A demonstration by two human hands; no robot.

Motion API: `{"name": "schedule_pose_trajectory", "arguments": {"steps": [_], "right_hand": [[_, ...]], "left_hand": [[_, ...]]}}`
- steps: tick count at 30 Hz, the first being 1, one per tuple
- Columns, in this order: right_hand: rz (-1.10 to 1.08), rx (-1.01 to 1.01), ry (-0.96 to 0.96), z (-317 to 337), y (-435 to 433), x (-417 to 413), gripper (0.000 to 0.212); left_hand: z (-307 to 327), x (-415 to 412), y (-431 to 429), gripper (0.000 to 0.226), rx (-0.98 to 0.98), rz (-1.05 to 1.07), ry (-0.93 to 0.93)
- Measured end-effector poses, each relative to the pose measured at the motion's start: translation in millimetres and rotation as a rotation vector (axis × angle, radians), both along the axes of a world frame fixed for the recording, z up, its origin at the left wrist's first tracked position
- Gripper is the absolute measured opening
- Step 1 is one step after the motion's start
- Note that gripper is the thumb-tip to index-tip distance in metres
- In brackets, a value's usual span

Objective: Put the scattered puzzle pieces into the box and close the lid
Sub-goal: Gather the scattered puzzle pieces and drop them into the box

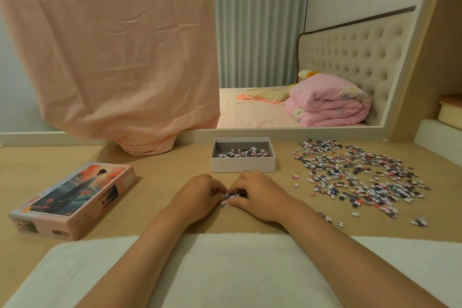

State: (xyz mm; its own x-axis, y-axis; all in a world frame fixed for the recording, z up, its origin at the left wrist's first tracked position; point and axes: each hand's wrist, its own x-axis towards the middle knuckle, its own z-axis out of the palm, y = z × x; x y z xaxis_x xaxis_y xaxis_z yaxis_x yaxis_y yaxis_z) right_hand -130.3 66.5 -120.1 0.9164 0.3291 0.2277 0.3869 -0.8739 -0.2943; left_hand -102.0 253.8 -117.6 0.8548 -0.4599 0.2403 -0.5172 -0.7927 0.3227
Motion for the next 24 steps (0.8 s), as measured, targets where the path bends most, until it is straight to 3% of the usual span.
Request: {"name": "schedule_pose_trajectory", "arguments": {"steps": [4, 7, 11, 18, 24], "right_hand": [[-0.065, 0.022, 0.047, 13.0, -27.5, -11.0, 0.037], [-0.170, -0.014, 0.102, 22.6, -53.0, -27.1, 0.056], [-0.365, -0.231, 0.232, 20.9, -87.8, -51.6, 0.077], [-0.582, -0.245, 0.363, -2.1, -134.8, -71.7, 0.088], [-0.453, -0.140, 0.284, -10.8, -130.4, -48.5, 0.073]], "left_hand": [[-7.1, -1.6, -3.1, 0.030, -0.040, -0.050, -0.003], [-12.5, -8.0, -8.3, 0.068, 0.052, -0.088, 0.167], [-13.0, -15.9, -38.1, 0.106, 0.228, -0.163, 0.258], [-8.6, -28.7, -103.4, 0.117, 0.216, -0.299, 0.238], [-8.9, -20.2, -141.1, 0.114, 0.099, -0.328, 0.242]]}}
